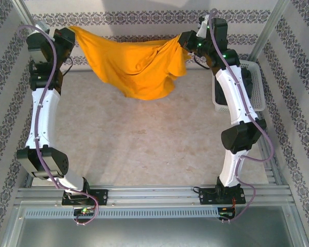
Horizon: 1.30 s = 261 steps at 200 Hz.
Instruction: Fold and stack the t-shirts
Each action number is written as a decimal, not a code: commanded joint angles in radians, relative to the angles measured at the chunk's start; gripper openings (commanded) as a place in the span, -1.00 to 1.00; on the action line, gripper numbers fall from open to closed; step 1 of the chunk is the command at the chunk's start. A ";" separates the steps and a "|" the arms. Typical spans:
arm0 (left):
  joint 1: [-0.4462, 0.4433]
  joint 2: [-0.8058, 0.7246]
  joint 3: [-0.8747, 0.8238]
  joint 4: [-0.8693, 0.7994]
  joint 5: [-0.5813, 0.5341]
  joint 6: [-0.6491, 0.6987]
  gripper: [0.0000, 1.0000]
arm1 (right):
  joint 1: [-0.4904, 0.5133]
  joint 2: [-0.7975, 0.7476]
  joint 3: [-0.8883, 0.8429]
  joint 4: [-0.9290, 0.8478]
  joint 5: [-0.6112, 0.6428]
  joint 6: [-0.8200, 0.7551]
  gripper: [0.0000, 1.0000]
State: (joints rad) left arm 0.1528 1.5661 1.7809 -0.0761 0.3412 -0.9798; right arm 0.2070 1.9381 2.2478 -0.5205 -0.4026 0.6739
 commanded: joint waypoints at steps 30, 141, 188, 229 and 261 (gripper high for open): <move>-0.001 -0.116 -0.181 0.028 0.060 -0.032 -1.00 | 0.019 -0.315 -0.649 0.140 -0.045 -0.069 -0.95; -0.030 -0.721 -1.037 -0.370 -0.263 -0.041 -1.00 | 0.182 -0.650 -1.345 -0.001 0.358 0.280 -0.28; -0.030 -0.747 -1.077 -0.433 -0.328 -0.037 -1.00 | 0.313 -0.320 -1.104 0.095 0.378 0.602 -0.13; -0.029 -0.739 -1.077 -0.422 -0.313 -0.023 -1.00 | 0.339 -0.088 -0.892 0.131 0.358 0.740 -0.04; -0.029 -0.733 -1.069 -0.410 -0.303 -0.007 -1.00 | 0.338 0.030 -0.789 0.151 0.324 0.793 -0.02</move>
State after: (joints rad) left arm 0.1307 0.8402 0.7086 -0.4770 0.0475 -1.0134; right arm 0.5457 1.8927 1.3792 -0.3878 -0.0612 1.3731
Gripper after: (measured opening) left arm 0.049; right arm 0.485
